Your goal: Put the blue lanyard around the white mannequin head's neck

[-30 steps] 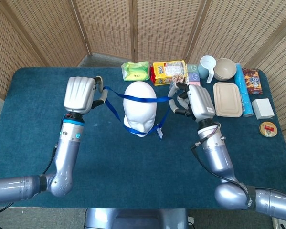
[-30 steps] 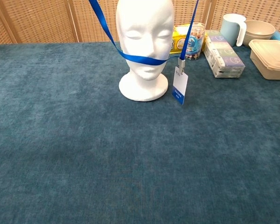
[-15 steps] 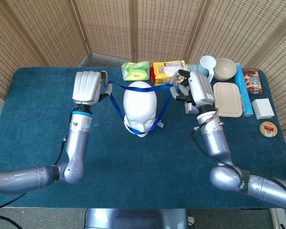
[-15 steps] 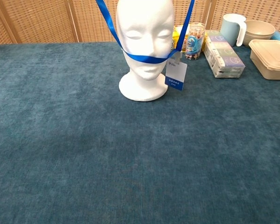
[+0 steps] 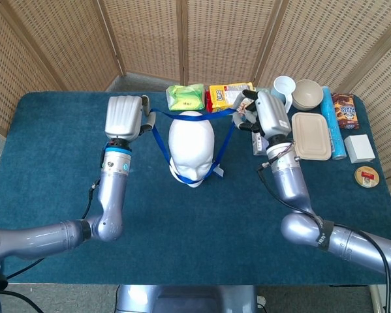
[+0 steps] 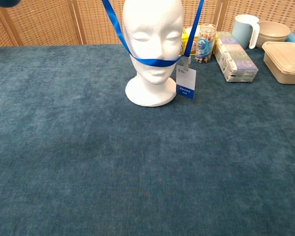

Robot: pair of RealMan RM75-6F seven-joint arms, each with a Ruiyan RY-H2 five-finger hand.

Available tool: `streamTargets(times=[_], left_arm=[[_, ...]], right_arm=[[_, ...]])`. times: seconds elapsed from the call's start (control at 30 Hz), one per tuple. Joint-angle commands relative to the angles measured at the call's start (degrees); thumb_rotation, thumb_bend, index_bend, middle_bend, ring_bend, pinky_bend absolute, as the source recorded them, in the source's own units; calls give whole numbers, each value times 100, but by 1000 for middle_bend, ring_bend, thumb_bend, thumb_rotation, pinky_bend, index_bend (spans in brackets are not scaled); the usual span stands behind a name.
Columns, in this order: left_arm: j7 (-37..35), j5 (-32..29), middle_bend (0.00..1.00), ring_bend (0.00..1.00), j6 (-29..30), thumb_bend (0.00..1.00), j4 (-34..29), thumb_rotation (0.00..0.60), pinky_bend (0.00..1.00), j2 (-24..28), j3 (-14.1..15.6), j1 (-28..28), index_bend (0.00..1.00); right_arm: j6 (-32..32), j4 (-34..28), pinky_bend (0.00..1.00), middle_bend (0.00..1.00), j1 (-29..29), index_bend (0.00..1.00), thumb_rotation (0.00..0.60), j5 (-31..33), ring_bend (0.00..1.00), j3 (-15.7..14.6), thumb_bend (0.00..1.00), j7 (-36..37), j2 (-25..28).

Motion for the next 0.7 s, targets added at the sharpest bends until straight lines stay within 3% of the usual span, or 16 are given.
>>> streamTargets(times=[0.03,0.47,0.6,0.7], left_arm=[[-36,-28,1000,1000,-54,441,128,509,1000,-69,9,-41,652],[-129,-35,1000,1000,-175,438,554,511,1000,-292,91,-96,651],[-125,-80,1000,1000,-211,410,595,515,1000,-318,110,-77,652],[-104,-88,1000,1000,-227,357,585,503,1000,-315,137,-61,651]], right_arm=[[-43,126,1000,1000,62,734,600,13,1000,2,556,34,-54],[-121,613,1000,994,229,734,600,95,1000,-97,547,-37,-246],[-175,679,1000,906,249,674,600,50,999,-165,535,-91,-252],[-268,725,987,814,256,604,600,72,942,-192,513,-101,-227]])
